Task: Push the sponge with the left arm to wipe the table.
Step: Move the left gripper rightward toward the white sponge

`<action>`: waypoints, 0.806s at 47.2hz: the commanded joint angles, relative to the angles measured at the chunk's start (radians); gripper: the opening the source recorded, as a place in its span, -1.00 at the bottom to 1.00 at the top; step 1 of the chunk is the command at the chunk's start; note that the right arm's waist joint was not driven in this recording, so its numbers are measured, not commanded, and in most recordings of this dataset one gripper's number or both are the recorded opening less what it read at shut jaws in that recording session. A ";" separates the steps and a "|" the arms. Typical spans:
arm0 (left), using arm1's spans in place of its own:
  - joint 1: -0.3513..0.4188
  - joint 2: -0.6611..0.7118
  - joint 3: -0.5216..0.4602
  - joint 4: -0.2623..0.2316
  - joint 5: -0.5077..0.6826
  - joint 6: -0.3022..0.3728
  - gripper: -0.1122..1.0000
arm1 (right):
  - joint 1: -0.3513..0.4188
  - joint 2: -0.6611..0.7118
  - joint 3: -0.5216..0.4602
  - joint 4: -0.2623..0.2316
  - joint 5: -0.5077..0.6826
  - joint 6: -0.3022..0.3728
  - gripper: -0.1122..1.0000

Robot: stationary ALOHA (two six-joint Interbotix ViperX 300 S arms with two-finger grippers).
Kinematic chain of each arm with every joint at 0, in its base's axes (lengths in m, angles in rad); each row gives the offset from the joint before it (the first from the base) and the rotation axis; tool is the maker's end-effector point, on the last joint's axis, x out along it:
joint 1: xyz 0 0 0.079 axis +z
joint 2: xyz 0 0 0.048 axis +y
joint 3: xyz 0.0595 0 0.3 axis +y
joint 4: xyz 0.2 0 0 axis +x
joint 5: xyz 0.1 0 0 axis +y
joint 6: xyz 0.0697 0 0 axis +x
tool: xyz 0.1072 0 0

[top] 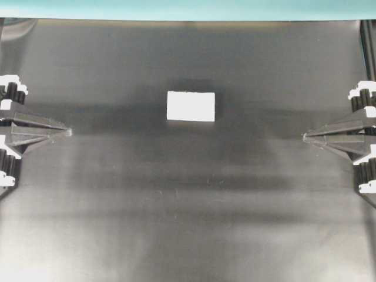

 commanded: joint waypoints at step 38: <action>0.250 0.885 -0.382 0.038 -0.080 -0.273 -0.63 | -0.002 0.015 0.031 0.000 0.011 0.006 -0.80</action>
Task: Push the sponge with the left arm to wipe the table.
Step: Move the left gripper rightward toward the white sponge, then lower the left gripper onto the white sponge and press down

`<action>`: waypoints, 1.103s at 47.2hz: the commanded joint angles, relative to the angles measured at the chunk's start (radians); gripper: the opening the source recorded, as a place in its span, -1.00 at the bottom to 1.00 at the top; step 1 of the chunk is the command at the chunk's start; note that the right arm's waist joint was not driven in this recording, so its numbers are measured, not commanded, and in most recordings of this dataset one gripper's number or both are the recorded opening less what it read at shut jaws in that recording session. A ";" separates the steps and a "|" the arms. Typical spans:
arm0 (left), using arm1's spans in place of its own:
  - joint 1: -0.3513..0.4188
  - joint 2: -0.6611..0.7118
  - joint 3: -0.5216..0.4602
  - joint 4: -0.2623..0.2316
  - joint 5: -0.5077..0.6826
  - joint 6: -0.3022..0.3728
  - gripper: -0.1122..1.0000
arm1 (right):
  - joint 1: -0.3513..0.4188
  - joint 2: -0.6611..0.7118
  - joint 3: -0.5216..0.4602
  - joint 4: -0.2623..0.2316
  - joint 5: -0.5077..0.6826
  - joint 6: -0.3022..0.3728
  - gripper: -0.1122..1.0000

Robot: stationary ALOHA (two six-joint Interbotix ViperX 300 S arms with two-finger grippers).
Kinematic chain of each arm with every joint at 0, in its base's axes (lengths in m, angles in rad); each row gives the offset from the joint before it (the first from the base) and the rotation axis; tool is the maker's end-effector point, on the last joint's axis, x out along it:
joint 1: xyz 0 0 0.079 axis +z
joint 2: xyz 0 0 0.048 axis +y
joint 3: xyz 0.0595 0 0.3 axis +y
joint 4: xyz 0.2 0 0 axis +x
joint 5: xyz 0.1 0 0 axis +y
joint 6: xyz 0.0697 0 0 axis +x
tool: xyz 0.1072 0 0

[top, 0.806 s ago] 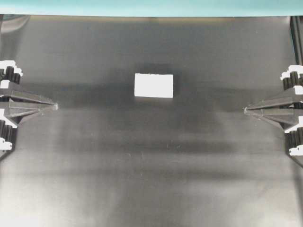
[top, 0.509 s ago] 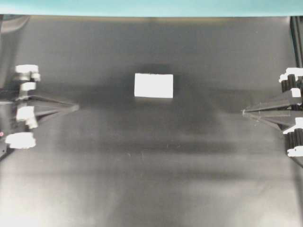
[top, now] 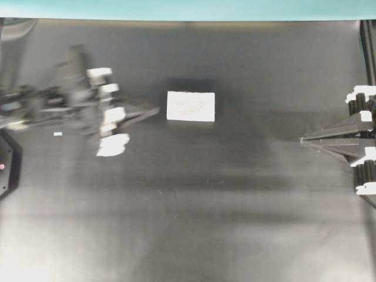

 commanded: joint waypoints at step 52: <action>0.117 0.500 -0.485 0.003 0.307 -0.156 0.39 | 0.000 0.008 0.026 0.002 -0.008 -0.009 -0.80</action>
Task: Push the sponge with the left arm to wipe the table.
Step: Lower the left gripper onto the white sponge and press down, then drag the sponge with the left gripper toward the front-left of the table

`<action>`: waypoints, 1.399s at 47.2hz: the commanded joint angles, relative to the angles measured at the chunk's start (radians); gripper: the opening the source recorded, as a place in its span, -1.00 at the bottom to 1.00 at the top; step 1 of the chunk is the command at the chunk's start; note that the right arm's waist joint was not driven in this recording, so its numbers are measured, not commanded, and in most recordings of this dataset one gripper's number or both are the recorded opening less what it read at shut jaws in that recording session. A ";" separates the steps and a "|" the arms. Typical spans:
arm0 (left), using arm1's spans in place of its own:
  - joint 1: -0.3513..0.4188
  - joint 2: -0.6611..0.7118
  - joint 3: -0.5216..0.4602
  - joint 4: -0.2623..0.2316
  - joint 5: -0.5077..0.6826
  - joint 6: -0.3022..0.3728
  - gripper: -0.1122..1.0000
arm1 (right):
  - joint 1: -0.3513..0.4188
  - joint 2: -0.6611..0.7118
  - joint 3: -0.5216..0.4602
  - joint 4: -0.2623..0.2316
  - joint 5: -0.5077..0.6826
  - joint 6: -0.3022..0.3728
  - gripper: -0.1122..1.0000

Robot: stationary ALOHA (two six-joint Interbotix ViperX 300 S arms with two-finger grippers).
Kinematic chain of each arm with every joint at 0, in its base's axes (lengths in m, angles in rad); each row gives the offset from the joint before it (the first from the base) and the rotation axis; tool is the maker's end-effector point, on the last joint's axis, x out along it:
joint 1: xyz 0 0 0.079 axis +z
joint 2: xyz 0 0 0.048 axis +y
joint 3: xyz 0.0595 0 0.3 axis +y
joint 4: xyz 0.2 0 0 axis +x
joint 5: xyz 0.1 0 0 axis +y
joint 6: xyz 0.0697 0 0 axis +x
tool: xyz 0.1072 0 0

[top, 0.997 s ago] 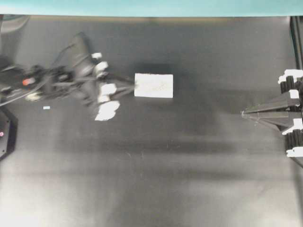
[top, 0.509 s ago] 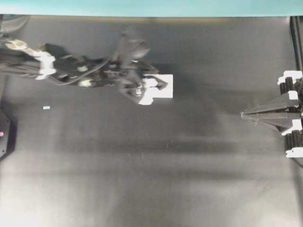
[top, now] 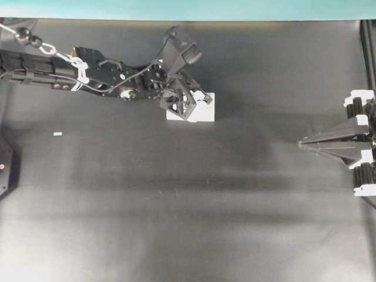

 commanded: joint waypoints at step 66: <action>-0.179 -0.213 0.302 0.005 0.245 -0.210 0.39 | 0.000 0.000 0.025 0.000 -0.005 -0.009 -0.80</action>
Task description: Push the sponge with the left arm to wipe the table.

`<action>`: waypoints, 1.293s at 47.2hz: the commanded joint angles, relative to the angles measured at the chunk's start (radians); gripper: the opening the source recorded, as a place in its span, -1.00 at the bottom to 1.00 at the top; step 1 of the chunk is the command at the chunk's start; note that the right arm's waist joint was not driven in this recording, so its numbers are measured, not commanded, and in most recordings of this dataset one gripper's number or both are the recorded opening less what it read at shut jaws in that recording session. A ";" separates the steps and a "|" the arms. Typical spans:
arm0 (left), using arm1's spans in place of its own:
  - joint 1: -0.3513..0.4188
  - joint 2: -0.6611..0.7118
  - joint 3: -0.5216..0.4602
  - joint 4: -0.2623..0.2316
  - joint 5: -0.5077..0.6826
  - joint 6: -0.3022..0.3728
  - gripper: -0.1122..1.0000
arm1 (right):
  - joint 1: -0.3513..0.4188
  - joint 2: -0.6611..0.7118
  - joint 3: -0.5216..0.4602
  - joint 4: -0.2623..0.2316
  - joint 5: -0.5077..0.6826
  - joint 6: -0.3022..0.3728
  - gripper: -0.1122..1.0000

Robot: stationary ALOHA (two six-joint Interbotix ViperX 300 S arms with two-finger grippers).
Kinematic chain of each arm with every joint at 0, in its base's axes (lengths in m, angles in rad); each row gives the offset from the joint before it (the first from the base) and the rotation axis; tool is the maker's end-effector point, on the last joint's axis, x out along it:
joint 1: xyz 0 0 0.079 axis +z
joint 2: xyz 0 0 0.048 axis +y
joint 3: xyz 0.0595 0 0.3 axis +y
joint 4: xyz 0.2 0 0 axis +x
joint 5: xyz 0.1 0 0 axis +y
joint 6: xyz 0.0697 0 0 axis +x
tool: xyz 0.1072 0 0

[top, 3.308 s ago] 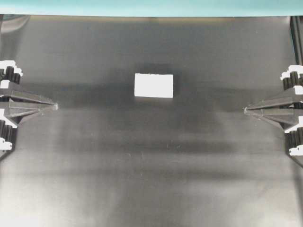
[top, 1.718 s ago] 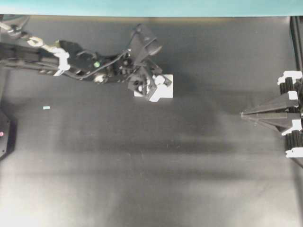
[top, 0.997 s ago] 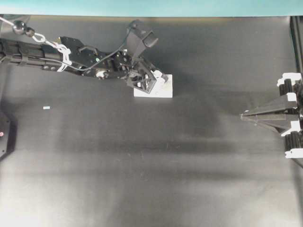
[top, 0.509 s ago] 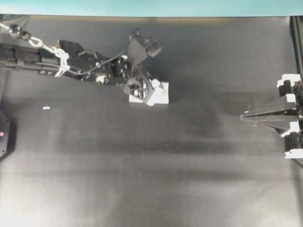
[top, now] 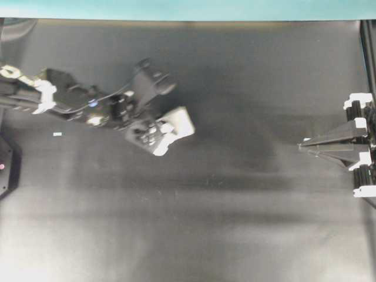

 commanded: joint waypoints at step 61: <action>-0.649 -0.163 0.267 0.003 -0.031 -0.433 0.37 | 0.000 -0.003 0.005 0.002 -0.009 -0.005 -0.80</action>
